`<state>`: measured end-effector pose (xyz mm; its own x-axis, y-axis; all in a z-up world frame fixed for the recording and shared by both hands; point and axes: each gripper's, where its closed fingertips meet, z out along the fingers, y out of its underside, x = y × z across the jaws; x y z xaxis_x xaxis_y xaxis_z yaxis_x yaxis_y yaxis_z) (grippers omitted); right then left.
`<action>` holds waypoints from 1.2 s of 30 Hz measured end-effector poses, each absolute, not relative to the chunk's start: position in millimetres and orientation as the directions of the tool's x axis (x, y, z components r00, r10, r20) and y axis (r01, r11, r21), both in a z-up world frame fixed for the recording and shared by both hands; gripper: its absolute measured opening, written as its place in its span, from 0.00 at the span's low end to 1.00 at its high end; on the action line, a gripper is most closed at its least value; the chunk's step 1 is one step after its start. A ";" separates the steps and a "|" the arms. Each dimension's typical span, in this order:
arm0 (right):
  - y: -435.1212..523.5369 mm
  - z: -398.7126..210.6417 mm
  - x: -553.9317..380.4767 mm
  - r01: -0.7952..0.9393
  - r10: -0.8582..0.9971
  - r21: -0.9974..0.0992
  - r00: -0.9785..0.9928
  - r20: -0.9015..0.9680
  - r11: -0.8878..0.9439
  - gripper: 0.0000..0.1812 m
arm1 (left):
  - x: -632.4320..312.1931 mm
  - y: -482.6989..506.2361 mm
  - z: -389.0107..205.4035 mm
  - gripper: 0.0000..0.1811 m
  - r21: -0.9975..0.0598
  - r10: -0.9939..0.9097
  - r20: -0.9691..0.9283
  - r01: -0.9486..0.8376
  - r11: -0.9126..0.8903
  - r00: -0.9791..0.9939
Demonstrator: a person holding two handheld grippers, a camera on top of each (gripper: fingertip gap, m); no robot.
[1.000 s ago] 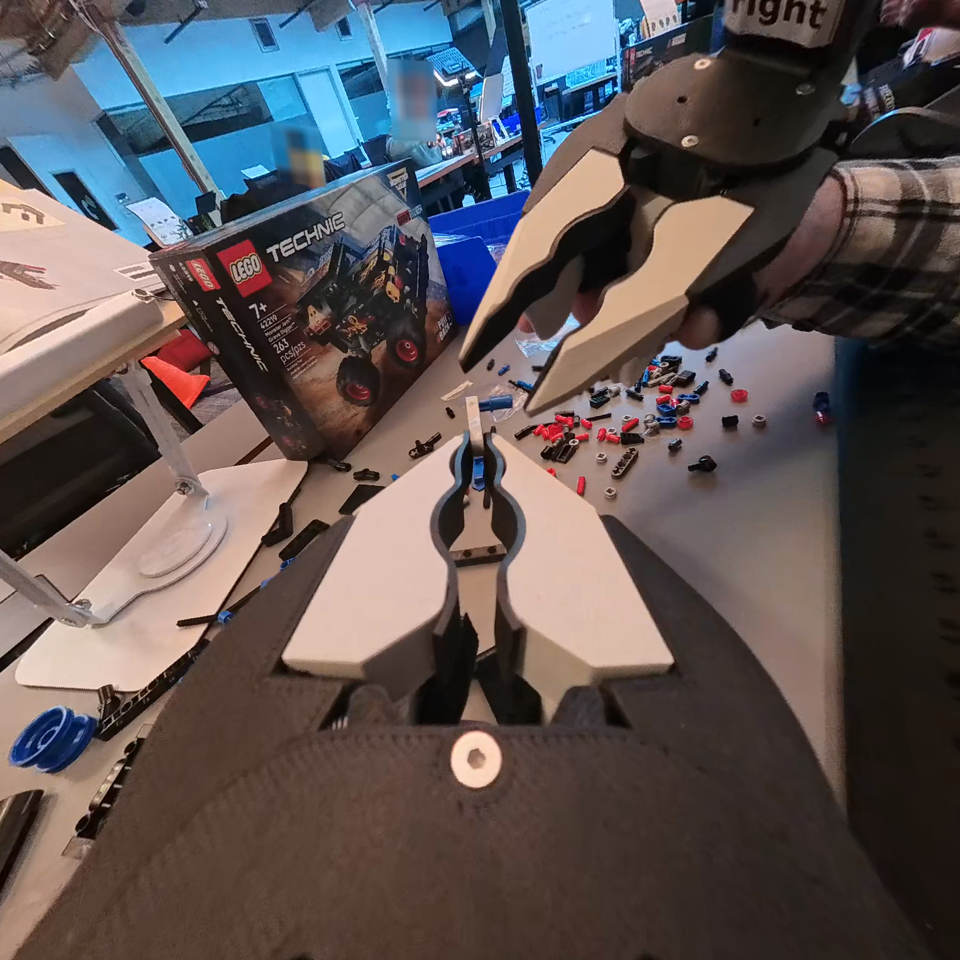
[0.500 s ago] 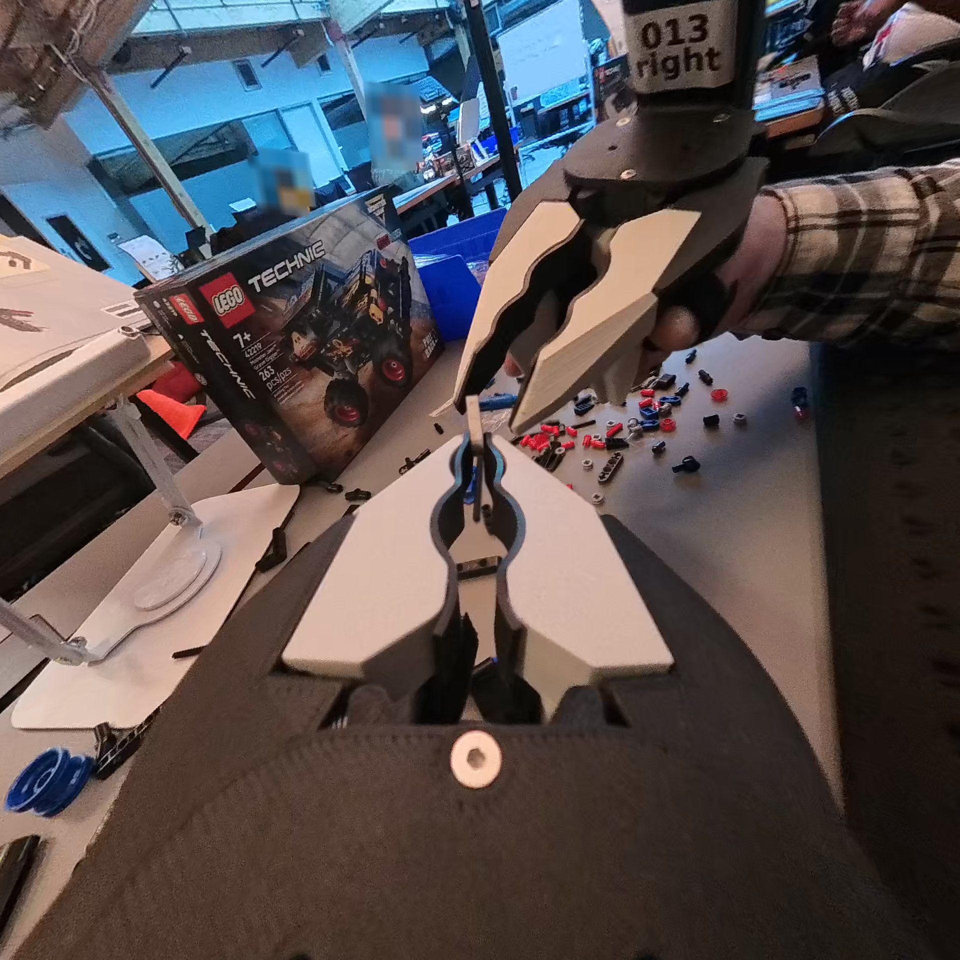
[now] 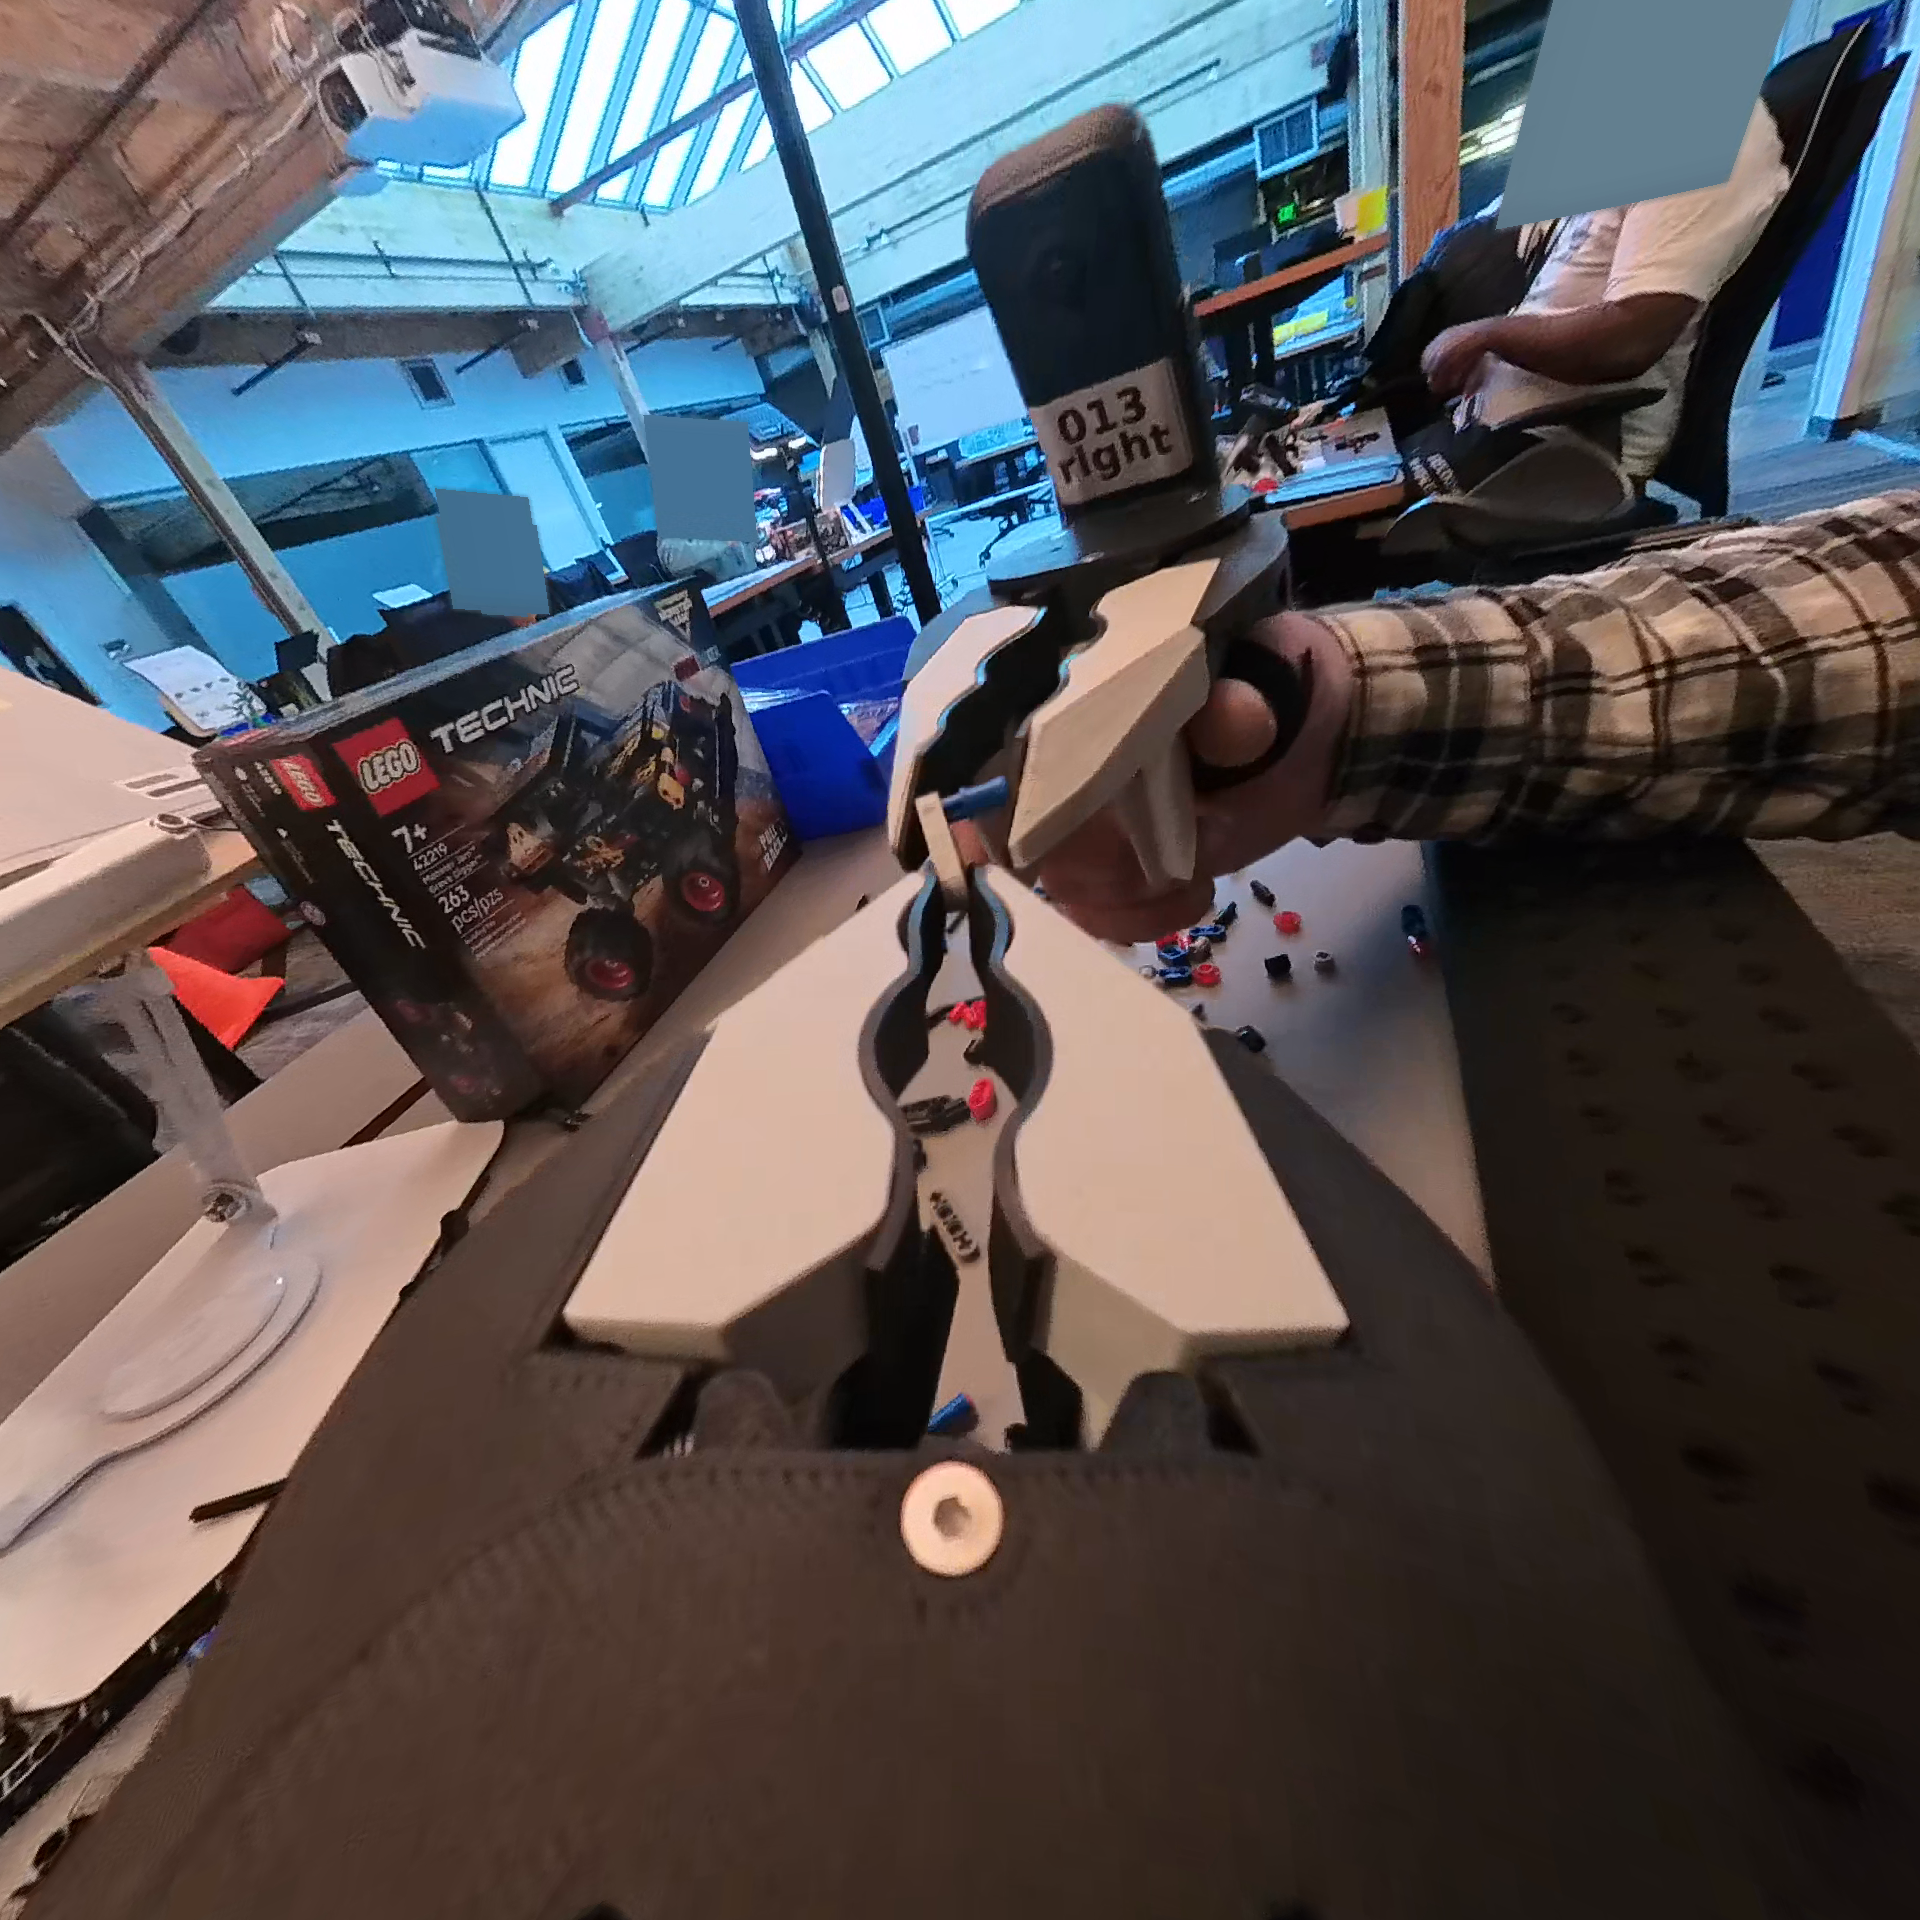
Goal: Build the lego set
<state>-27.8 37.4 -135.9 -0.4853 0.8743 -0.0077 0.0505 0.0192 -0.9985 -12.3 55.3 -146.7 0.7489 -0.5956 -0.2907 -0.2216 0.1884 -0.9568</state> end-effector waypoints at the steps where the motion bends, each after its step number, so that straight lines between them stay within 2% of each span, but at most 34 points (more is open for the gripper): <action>1: 36.8 -134.4 -27.7 0.046 0.870 -0.999 -0.493 -0.022 0.000 0.08 | -11.9 54.5 -145.4 0.01 -0.959 -0.600 -0.284 -0.211 0.191 0.748; 10: 36.6 -130.7 -28.4 0.018 0.855 -0.998 -0.515 -0.058 -0.056 0.04 | -7.6 50.6 -142.0 0.01 -0.953 -0.602 -0.302 -0.218 0.211 0.739; 17: 37.3 -127.6 -30.1 -0.007 0.869 -0.999 -0.493 -0.042 -0.052 0.05 | -10.5 51.8 -139.9 0.01 -0.939 -0.571 -0.344 -0.256 0.231 0.745; 20: 40.1 -127.2 -29.7 -0.015 0.880 -0.999 -0.474 -0.019 -0.029 0.10 | -9.5 51.4 -139.9 0.01 -0.930 -0.557 -0.366 -0.276 0.243 0.745; 25: 37.9 -129.4 -26.8 -0.007 0.868 -1.000 -0.496 -0.023 -0.030 0.06 | -8.6 51.9 -141.8 0.02 -0.923 -0.548 -0.385 -0.297 0.246 0.742; 36: 38.3 -130.9 -23.8 0.000 0.864 -0.999 -0.502 -0.029 -0.033 0.07 | -9.5 53.2 -141.2 0.00 -0.925 -0.535 -0.380 -0.295 0.241 0.755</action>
